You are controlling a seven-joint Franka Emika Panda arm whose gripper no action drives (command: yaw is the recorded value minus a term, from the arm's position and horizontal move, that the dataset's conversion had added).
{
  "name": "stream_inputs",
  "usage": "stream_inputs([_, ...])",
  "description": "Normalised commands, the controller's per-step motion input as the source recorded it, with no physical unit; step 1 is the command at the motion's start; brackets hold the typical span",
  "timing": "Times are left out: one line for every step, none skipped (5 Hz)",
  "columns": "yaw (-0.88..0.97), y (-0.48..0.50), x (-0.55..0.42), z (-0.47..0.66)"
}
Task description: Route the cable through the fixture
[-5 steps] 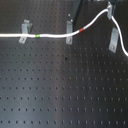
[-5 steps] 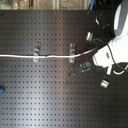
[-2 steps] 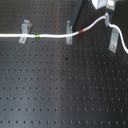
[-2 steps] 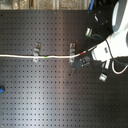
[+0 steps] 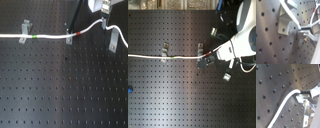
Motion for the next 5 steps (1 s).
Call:
stream_inputs([0.16,0.138,0.354,-0.16])
stream_inputs([0.14,0.119,0.34,-0.17])
stream_inputs([0.0,-0.064,0.053,0.32])
stream_inputs([-0.16,-0.1,-0.107,0.75])
stream_inputs([-0.16,-0.012,0.004,0.0])
